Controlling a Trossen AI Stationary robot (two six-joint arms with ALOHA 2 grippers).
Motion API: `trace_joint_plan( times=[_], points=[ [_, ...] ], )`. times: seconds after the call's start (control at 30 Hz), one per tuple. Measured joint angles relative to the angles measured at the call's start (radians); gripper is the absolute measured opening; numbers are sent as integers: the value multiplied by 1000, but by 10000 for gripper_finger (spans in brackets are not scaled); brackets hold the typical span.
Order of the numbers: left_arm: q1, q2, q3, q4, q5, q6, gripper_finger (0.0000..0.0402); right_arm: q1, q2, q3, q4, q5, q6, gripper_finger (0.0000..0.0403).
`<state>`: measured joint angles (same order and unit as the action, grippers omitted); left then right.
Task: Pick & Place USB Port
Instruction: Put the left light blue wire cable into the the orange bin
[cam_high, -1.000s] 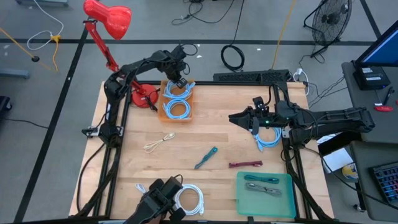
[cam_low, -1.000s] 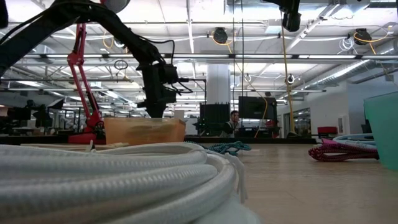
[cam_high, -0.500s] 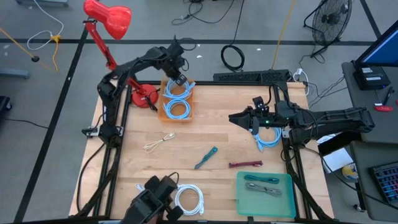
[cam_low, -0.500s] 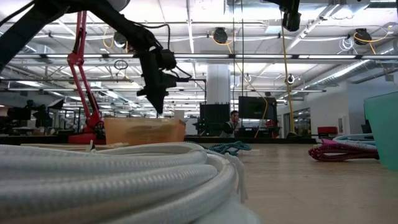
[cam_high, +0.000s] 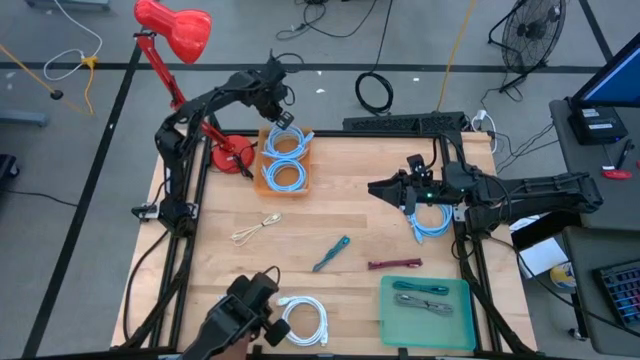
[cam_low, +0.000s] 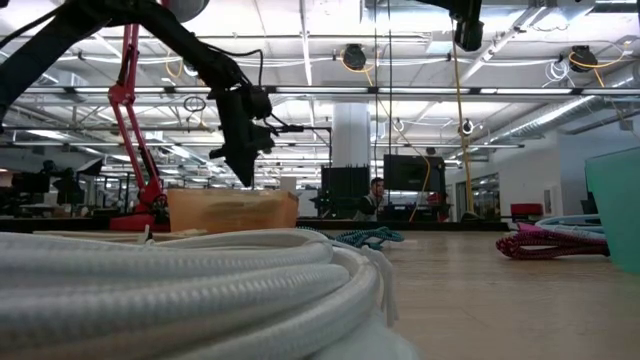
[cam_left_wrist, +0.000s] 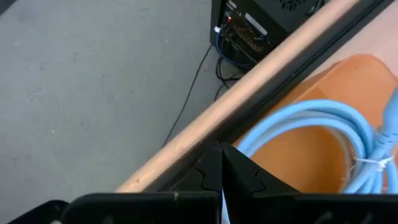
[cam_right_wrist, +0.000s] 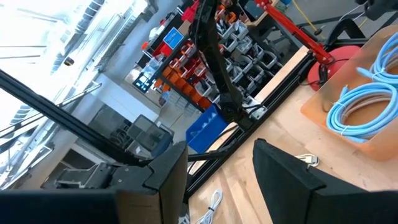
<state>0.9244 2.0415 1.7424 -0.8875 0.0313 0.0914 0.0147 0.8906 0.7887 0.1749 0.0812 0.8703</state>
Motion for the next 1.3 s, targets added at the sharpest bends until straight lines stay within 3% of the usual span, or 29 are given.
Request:
trace_joint_plan(
  times=[0.53, 1.3],
  points=[
    [-32, 35, -1, -2, 47, 3, 0, 0, 0, 0, -1, 24, -11, 171],
    [-25, 35, 0, 27, 12, -8, 0, 0, 0, 0, -3, 20, -11, 171]
  ],
)
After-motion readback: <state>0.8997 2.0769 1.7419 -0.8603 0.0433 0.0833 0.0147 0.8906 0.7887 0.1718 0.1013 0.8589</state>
